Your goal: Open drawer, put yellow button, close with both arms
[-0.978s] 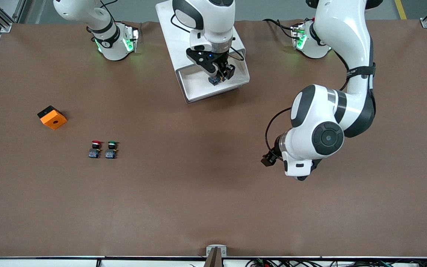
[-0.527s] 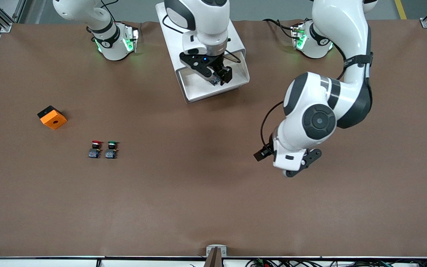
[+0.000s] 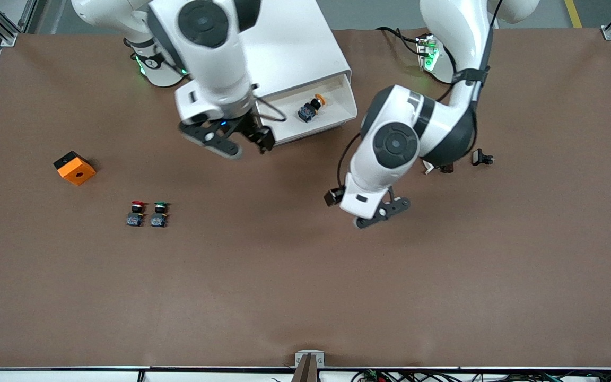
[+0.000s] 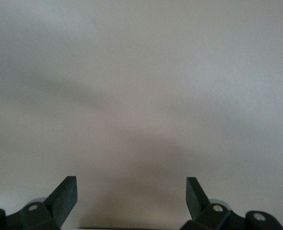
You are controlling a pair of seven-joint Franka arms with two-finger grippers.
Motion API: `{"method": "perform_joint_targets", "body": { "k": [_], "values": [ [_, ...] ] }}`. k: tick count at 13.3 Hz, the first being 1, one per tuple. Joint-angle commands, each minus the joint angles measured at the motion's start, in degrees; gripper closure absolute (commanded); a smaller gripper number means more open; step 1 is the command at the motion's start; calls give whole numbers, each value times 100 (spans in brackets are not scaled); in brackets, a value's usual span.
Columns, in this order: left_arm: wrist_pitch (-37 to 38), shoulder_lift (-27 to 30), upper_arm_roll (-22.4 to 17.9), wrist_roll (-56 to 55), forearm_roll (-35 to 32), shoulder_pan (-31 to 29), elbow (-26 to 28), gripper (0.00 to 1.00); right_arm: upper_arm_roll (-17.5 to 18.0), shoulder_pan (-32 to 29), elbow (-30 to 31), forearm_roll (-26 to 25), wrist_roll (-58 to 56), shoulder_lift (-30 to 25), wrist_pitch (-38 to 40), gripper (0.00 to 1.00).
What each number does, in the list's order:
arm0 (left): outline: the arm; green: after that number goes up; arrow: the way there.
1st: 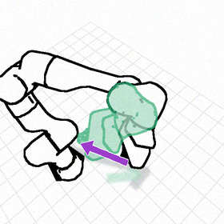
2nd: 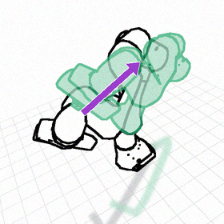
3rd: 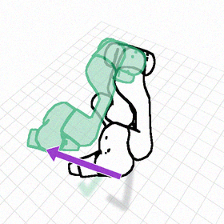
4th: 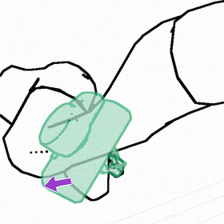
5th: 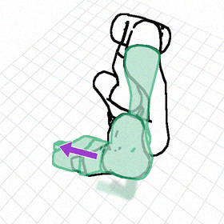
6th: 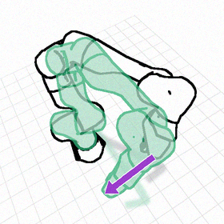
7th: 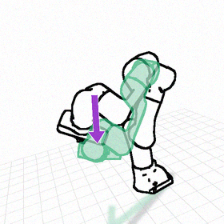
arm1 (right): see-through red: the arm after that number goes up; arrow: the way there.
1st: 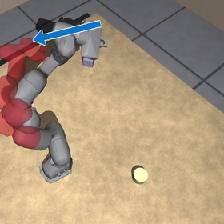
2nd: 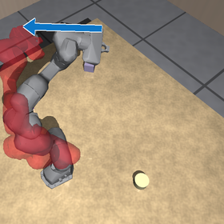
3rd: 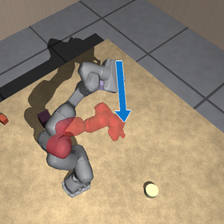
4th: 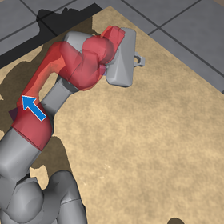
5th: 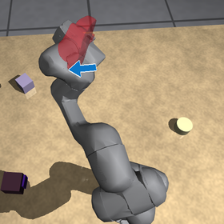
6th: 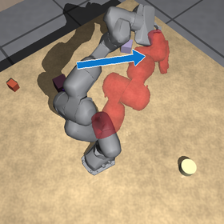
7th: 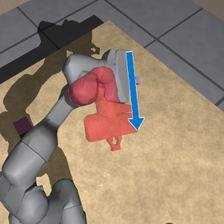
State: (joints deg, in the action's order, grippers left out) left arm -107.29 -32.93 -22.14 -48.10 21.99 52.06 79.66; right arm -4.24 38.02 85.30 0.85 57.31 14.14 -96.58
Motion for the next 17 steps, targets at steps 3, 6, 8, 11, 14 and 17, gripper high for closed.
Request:
{"method": "perform_joint_targets", "body": {
  "k": [3,6,8,11,14,17],
  "values": [
    [-425,682,279,56,-133,498,1306,0,108,-1469,-5,-15,-2613,-254,648,0],
    [-188,682,648,-6,-133,507,1315,0,108,-2471,-5,-24,-4224,-350,825,0],
    [-117,700,921,-268,-116,507,1307,0,108,-2973,-5,-24,-5007,-359,842,0],
    [-20,735,1273,-568,-63,498,1315,0,108,-3572,-5,-67,-5738,-490,965,0],
    [304,753,1510,-621,-19,498,1307,0,99,-3871,-5,-120,-6055,-509,1036,0],
    [621,761,1678,-621,227,498,1272,0,64,-4205,-22,-51,-6179,-500,1097,0]
  ]
}}
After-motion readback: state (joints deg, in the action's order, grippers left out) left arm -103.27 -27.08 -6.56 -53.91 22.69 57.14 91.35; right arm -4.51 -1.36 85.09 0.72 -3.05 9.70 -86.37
